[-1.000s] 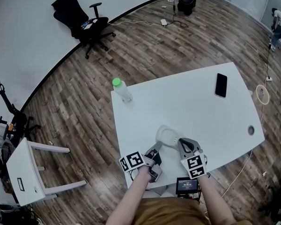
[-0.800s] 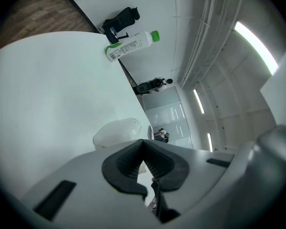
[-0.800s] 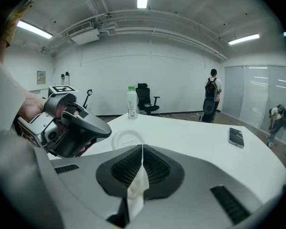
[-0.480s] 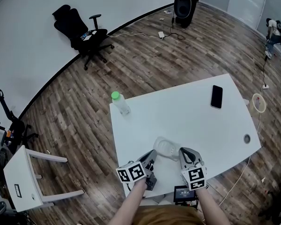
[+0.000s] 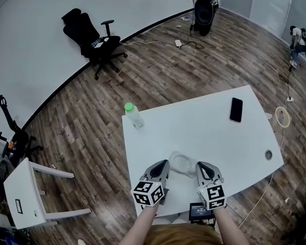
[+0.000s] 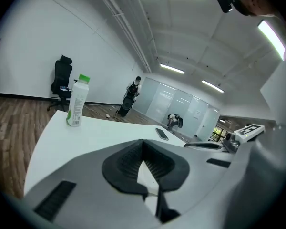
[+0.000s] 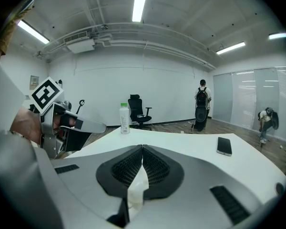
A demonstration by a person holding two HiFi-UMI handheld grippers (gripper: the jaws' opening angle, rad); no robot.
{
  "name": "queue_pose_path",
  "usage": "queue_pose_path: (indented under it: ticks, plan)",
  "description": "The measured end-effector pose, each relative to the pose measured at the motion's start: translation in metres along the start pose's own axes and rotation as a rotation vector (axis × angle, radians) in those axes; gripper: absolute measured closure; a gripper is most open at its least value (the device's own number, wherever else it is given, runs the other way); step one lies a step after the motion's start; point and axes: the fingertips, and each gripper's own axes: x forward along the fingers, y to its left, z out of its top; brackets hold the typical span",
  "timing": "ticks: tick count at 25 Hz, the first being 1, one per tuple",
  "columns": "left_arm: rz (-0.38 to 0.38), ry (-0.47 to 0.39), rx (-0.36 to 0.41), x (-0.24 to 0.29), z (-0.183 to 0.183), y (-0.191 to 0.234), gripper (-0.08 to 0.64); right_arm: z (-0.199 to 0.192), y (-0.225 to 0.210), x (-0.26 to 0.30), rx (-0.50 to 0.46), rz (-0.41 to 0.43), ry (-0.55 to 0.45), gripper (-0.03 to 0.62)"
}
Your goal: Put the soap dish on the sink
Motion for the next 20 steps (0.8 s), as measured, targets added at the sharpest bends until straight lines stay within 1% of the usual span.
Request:
queue_pose_path:
  ticks: [3, 4, 8, 10, 12, 15, 18, 20]
  plan:
    - [0.039, -0.017, 0.071, -0.004, 0.007, 0.001, 0.554, 0.007, -0.002, -0.002, -0.002, -0.02, -0.012, 0.581]
    - [0.055, -0.036, 0.115, -0.007, 0.013, 0.0, 0.554, 0.009, -0.002, -0.003, -0.007, -0.029, -0.015, 0.581]
    - [0.085, -0.145, 0.34, -0.022, 0.052, -0.015, 0.554, 0.024, -0.005, -0.006, -0.025, -0.046, -0.05, 0.581]
    - [0.111, -0.183, 0.415, -0.027, 0.068, -0.02, 0.554, 0.033, -0.006, -0.009, -0.027, -0.049, -0.073, 0.581]
    - [0.14, -0.211, 0.448, -0.033, 0.08, -0.021, 0.554, 0.041, -0.006, -0.011, -0.033, -0.048, -0.093, 0.581]
    - [0.151, -0.25, 0.455, -0.04, 0.091, -0.021, 0.554, 0.051, -0.006, -0.014, -0.039, -0.048, -0.116, 0.581]
    - [0.194, -0.308, 0.522, -0.051, 0.104, -0.025, 0.554, 0.06, -0.01, -0.019, -0.036, -0.065, -0.132, 0.581]
    - [0.214, -0.35, 0.553, -0.058, 0.111, -0.027, 0.554, 0.069, -0.013, -0.022, -0.019, -0.083, -0.145, 0.581]
